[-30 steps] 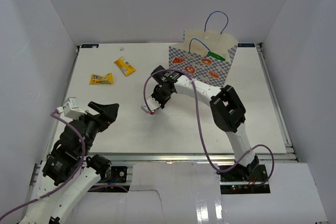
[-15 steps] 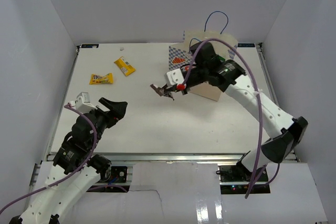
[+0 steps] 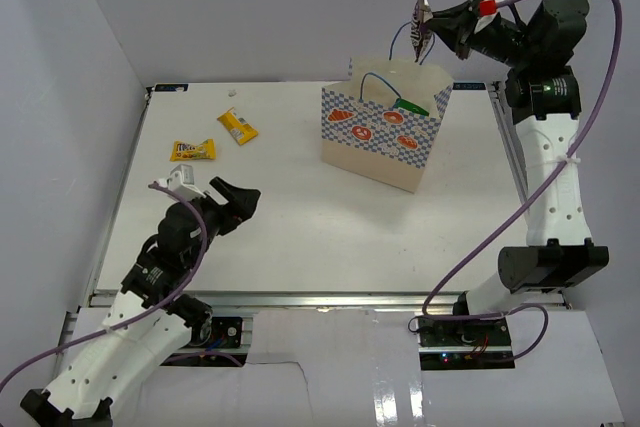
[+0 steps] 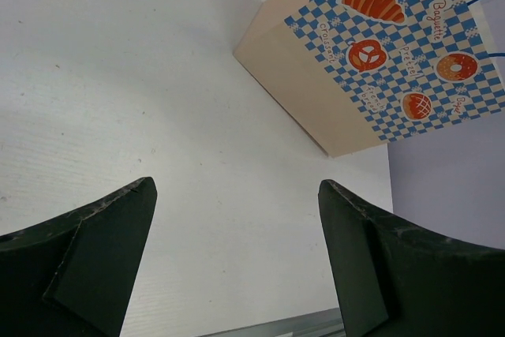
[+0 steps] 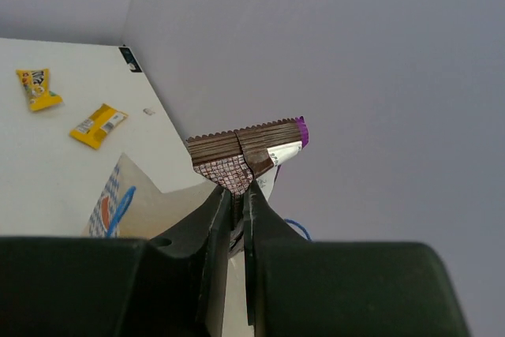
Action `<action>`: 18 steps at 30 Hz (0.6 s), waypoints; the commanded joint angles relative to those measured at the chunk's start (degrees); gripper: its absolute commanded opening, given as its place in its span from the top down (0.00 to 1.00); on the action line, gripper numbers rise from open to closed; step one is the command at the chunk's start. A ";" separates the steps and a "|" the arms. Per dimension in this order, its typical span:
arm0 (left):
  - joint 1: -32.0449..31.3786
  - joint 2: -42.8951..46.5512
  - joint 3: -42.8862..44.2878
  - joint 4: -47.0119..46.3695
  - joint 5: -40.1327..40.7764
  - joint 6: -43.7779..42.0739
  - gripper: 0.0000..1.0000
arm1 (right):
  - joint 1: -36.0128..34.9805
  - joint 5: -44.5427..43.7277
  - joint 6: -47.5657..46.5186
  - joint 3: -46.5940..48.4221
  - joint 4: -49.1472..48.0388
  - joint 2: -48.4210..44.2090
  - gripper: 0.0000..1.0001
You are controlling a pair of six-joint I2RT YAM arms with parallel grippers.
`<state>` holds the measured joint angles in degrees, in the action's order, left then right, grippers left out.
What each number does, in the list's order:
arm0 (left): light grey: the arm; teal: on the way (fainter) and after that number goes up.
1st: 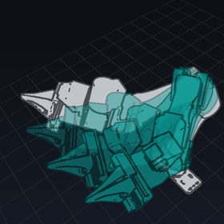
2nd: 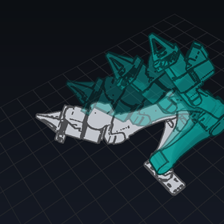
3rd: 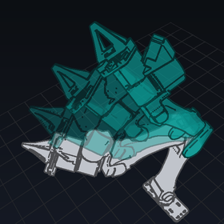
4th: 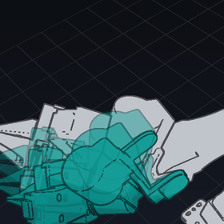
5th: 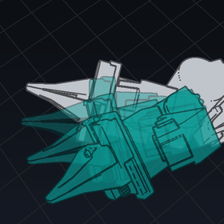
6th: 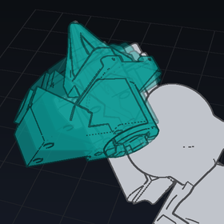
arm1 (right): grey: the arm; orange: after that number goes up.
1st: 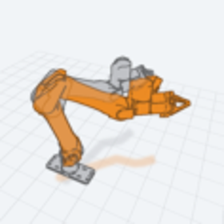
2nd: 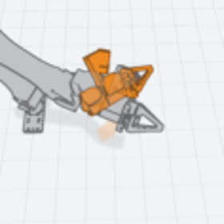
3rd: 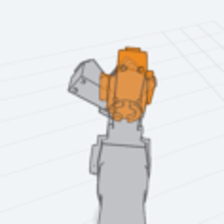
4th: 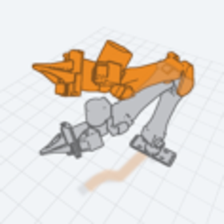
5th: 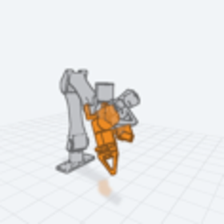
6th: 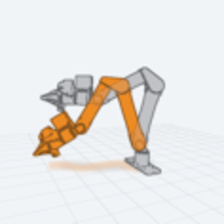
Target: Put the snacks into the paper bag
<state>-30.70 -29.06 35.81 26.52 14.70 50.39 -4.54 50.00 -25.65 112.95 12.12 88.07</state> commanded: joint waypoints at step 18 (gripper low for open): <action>27.17 -52.62 20.84 -12.56 -26.39 -5.65 0.04 | 3.83 -4.12 0.51 -12.31 3.60 2.64 0.41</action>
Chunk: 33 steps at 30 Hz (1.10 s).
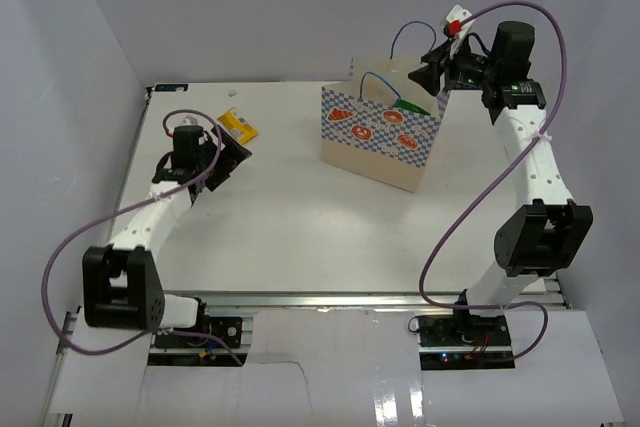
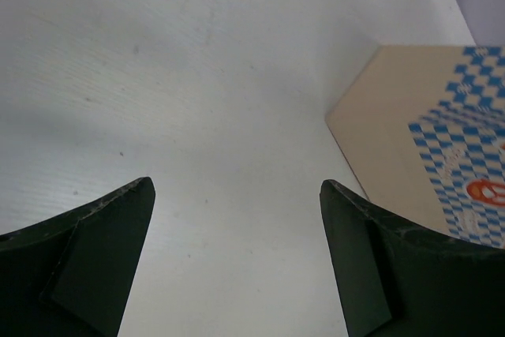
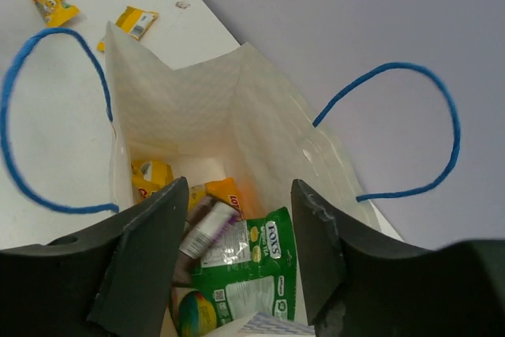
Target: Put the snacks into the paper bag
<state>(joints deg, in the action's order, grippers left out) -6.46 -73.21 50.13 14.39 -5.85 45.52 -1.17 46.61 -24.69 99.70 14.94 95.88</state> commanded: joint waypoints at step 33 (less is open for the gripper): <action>4.00 -66.71 71.69 21.90 11.56 -5.88 0.25 | 12.51 3.84 1.13 -23.06 7.56 -21.70 0.18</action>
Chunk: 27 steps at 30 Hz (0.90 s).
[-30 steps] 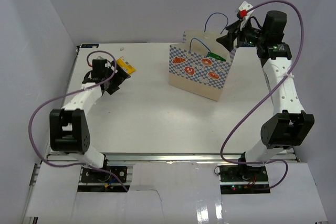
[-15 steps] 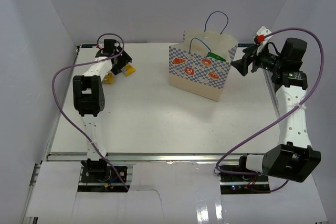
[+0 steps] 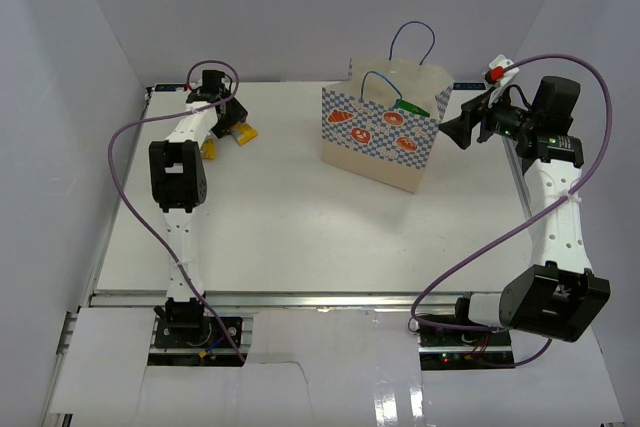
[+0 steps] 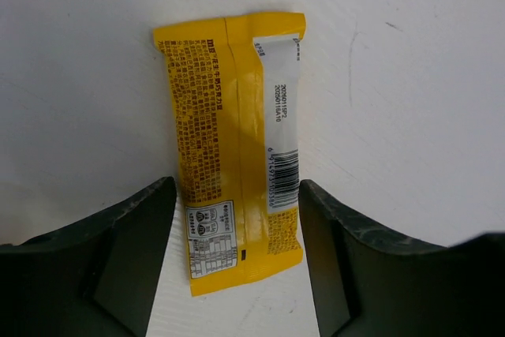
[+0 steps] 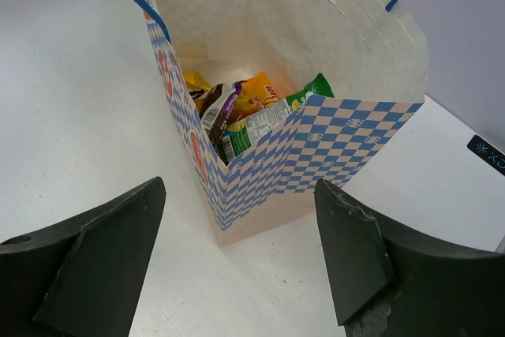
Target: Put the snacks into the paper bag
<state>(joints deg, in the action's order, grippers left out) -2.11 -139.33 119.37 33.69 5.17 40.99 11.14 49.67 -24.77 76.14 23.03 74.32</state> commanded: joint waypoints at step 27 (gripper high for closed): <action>-2.46 41.64 -39.03 -40.18 -30.47 -7.95 0.87 | 0.20 7.46 -1.68 2.52 1.32 -1.46 0.22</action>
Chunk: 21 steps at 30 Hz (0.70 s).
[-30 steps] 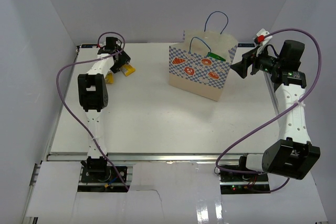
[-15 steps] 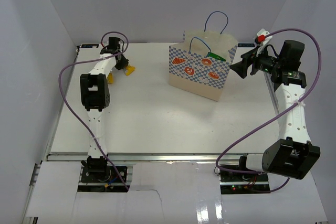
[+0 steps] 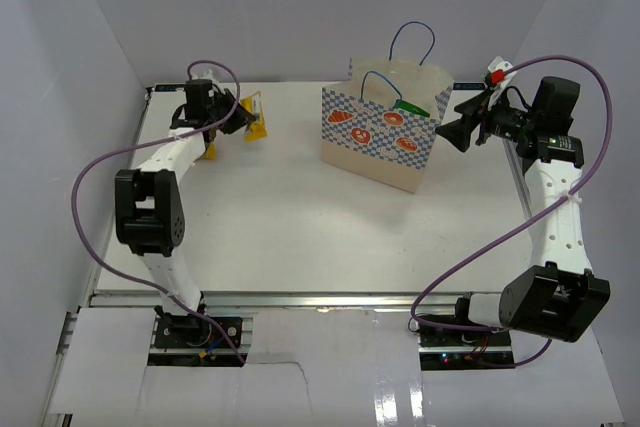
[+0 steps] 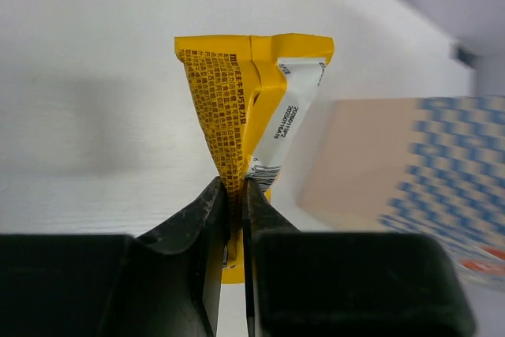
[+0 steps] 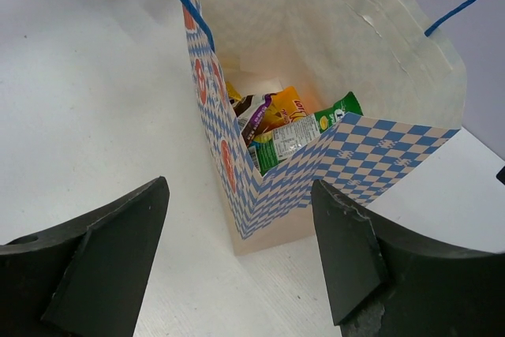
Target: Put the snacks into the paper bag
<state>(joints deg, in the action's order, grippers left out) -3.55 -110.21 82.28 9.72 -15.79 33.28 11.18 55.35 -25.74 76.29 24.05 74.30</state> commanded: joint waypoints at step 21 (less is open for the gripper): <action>-25.62 -11.31 41.10 -20.26 -11.20 -7.00 0.85 | 0.07 2.83 0.51 1.93 -0.32 -4.08 0.23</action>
<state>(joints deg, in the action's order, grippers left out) -27.62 -118.74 119.02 -10.76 -27.99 27.83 11.18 56.53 -25.91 76.49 24.05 71.48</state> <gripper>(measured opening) 0.214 0.776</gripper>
